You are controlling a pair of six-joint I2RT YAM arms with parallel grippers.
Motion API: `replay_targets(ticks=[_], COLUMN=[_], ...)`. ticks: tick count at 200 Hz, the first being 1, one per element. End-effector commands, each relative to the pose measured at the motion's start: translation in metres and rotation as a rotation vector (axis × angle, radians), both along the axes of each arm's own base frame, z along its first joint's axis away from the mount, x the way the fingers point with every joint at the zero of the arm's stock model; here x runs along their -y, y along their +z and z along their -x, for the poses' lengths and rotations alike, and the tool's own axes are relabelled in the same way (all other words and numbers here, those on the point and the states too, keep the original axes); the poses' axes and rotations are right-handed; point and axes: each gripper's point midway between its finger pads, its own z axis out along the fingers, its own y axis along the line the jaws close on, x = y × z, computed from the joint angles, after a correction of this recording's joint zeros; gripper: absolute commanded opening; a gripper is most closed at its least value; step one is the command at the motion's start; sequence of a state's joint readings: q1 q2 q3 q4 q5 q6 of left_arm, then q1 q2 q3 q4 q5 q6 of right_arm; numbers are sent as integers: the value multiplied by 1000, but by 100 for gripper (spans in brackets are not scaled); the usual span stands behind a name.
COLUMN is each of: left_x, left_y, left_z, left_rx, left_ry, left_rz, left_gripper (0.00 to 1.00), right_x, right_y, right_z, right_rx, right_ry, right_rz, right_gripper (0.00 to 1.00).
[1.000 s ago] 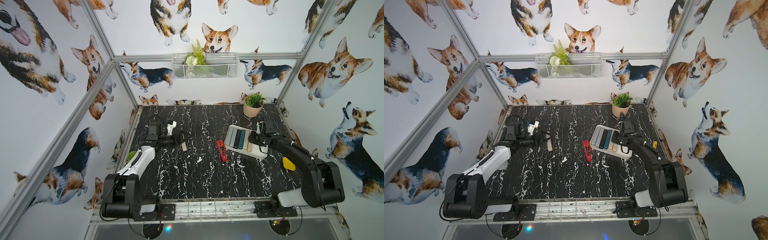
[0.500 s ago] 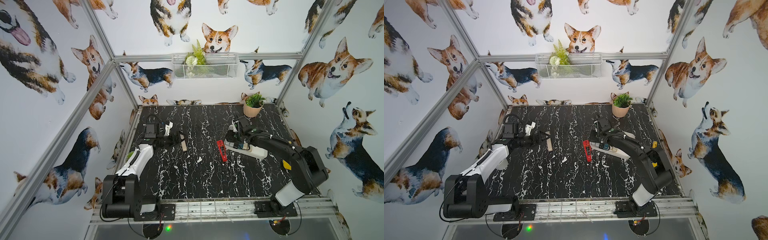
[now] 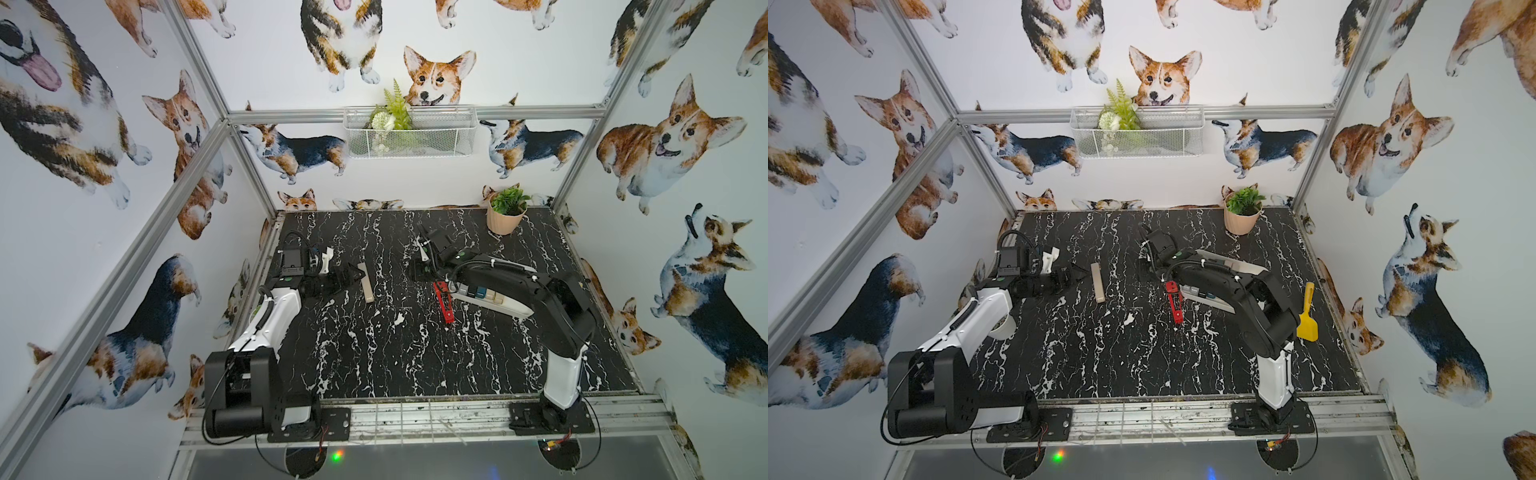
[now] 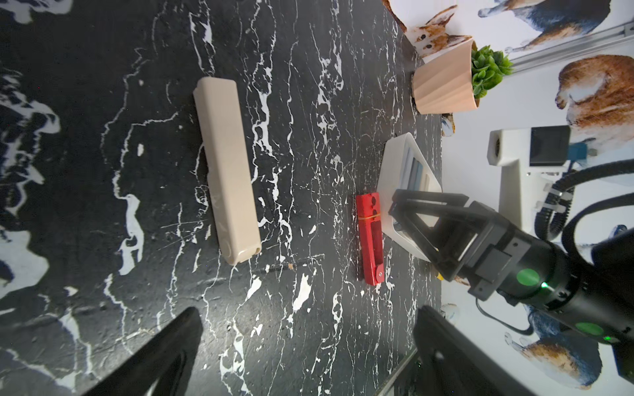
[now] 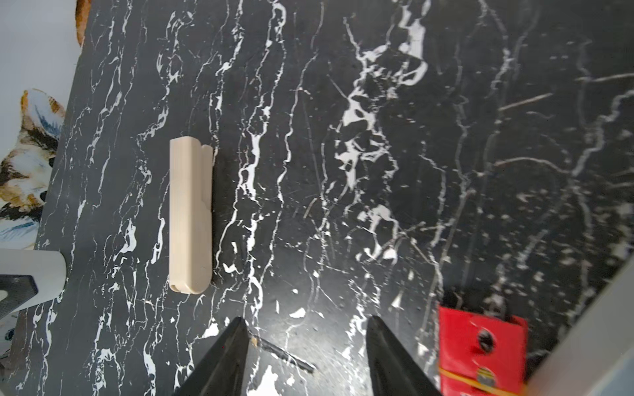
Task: Put the pruning pliers into the storage box
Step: Pick up the pruning pliers from the center of the board.
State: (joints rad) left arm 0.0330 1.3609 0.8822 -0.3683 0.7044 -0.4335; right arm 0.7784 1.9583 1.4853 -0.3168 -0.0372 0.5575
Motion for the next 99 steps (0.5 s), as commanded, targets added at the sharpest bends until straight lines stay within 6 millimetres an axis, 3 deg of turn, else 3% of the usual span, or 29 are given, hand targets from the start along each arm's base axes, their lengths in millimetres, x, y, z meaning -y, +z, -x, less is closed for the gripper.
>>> replay_targets(ticks=[1,43,99], left_x=[-9,-20,-34], left_y=[-3,-14,-21], left_z=[-1,0,-1], left_rx=[-8,-64,-98], left_ry=[30,73,131], left_rz=[-18,-20,-13], left_gripper=[100,100,100], right_x=[-30,-69,-99], right_y=[-5,-15,-30], right_z=[5,11,21], right_rx=[-2,-9,-31], right_ry=[62,121,173], right_rz=[3,-1,6], right_gripper=[62,66,65])
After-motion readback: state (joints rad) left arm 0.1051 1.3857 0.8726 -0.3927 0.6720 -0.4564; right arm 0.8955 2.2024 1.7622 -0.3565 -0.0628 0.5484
